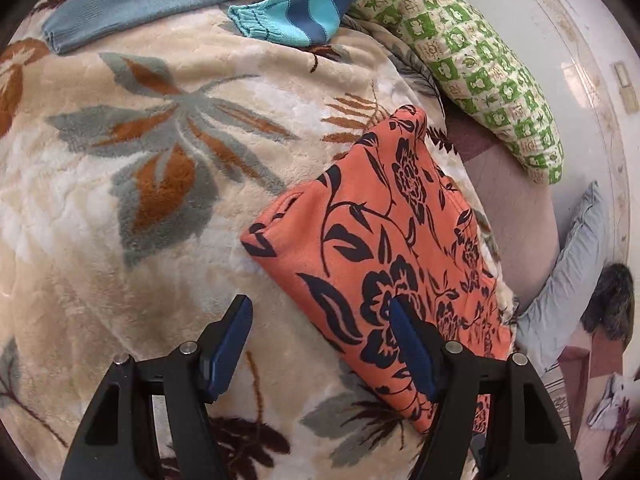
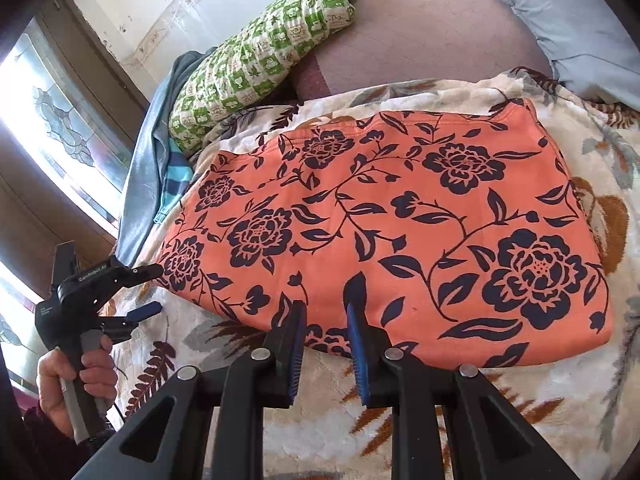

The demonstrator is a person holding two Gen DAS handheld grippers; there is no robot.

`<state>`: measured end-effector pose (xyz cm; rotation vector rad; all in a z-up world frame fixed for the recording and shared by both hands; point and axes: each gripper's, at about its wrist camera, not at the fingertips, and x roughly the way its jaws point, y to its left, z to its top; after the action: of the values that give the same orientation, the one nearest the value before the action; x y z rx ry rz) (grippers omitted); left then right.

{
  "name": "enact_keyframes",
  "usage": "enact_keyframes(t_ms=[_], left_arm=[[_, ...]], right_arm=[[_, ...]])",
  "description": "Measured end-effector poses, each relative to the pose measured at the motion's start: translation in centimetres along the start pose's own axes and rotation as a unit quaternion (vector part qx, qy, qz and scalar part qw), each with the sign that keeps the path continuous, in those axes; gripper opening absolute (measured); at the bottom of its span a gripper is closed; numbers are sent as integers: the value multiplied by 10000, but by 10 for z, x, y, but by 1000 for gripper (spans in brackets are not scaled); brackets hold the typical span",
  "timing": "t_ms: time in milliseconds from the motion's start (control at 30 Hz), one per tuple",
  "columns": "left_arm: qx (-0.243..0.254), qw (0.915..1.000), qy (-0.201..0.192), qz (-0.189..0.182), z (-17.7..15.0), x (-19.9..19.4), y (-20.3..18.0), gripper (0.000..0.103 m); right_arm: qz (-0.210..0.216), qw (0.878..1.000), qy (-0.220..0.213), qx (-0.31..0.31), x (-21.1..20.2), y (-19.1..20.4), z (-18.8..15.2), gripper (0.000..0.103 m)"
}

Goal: Fold small clothes

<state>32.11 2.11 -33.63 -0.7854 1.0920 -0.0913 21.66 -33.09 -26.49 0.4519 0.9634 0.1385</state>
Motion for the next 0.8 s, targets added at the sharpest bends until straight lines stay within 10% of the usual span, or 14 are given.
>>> enact_keyframes(t_ms=[500, 600, 800], left_arm=[[-292, 9983, -440, -230, 8, 17, -2, 56], [15, 9984, -562, 30, 11, 16, -12, 26], [428, 9961, -765, -68, 8, 5, -24, 17]], right_arm=[[181, 9997, 137, -35, 24, 2, 4, 24], [201, 9996, 173, 31, 29, 0, 4, 24], [263, 9995, 143, -65, 47, 7, 3, 24]])
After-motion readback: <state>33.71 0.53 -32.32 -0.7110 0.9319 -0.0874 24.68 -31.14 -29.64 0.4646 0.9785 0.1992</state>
